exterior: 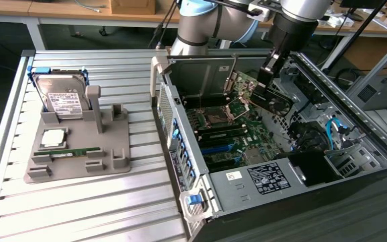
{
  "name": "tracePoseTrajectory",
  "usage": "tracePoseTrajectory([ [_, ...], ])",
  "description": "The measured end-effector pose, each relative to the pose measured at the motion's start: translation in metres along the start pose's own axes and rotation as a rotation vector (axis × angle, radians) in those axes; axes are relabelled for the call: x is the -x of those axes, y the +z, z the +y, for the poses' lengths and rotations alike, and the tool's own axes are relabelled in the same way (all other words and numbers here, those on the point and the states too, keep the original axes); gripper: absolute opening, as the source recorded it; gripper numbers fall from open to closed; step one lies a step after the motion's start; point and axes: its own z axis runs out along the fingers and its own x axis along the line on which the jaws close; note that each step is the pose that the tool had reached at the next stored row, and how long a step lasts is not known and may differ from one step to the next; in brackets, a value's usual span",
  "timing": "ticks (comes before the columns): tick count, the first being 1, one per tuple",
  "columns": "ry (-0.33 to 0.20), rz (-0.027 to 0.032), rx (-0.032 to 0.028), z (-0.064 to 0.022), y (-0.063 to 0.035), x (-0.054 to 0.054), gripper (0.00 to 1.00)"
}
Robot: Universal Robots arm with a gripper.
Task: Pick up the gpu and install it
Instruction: 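Insert the gpu into the slot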
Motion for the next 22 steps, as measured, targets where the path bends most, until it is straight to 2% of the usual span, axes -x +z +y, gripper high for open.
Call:
tracePoseTrajectory([
  [22,-0.136,-0.0025,0.0023,0.0000,0.0000,0.0000,0.27],
])
